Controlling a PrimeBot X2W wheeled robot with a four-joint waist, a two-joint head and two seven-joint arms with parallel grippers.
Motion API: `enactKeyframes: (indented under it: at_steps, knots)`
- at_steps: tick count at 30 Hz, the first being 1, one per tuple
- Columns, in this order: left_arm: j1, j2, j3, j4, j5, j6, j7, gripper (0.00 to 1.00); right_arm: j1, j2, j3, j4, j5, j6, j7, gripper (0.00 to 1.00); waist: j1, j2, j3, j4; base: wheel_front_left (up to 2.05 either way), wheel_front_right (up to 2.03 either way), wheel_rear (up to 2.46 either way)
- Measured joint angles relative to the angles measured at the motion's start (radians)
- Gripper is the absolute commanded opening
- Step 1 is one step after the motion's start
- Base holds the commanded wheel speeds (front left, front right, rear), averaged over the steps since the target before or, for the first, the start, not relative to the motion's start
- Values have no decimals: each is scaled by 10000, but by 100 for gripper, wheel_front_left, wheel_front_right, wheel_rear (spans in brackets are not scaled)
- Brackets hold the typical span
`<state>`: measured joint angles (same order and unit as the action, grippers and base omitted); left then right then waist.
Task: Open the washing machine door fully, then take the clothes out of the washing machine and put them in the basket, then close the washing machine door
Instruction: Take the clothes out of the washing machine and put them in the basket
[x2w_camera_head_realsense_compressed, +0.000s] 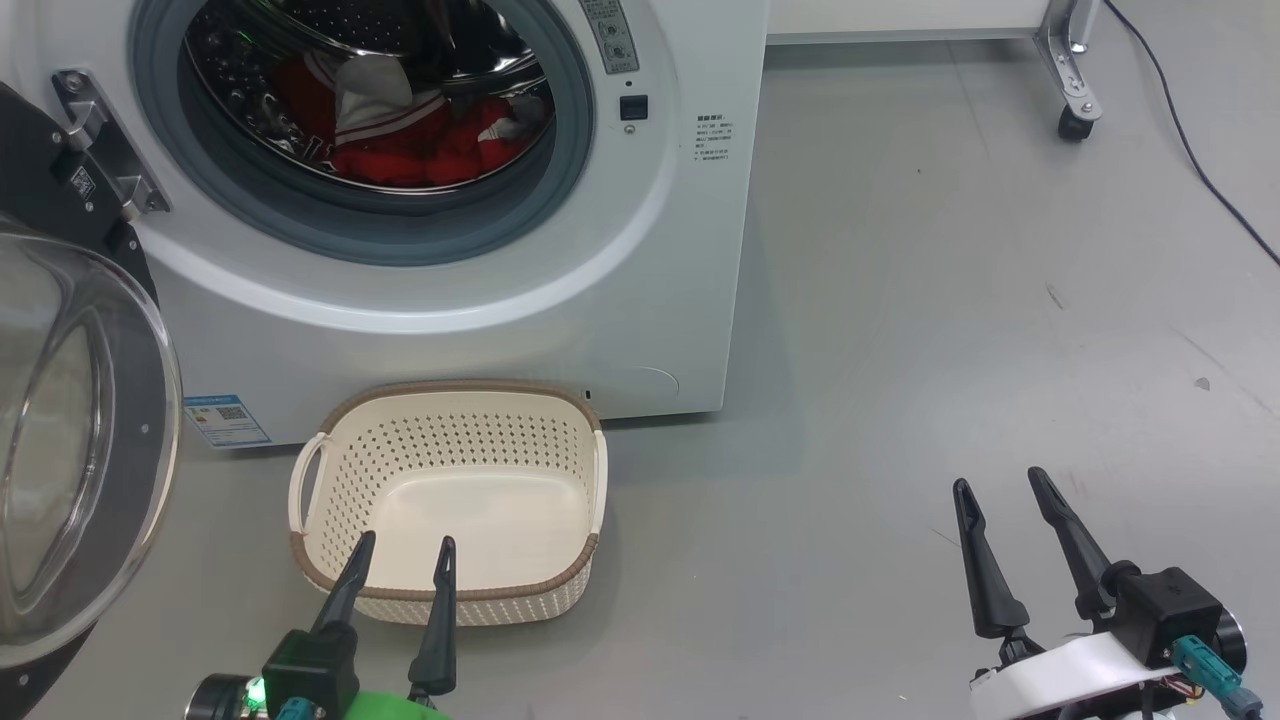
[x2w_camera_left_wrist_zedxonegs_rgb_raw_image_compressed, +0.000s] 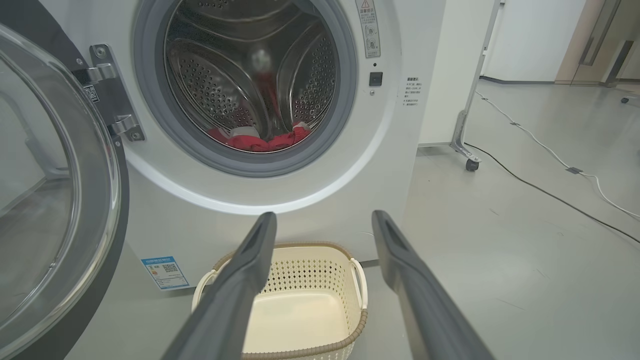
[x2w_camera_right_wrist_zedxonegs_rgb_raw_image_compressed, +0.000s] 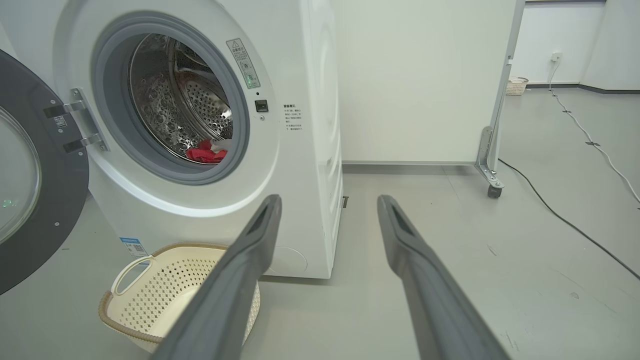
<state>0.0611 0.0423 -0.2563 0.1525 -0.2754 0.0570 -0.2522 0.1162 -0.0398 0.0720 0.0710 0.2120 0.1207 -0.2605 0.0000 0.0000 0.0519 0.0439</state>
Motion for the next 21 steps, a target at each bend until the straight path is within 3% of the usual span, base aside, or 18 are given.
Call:
enactKeyframes:
  at_steps: [21]
  knots:
    - [-99, 0, -75, -65, 0, 46, 0, 100, 5, 0, 75, -17, 81, -13, 0, 100, 0, 0, 93, 48, 90, -90, 0]
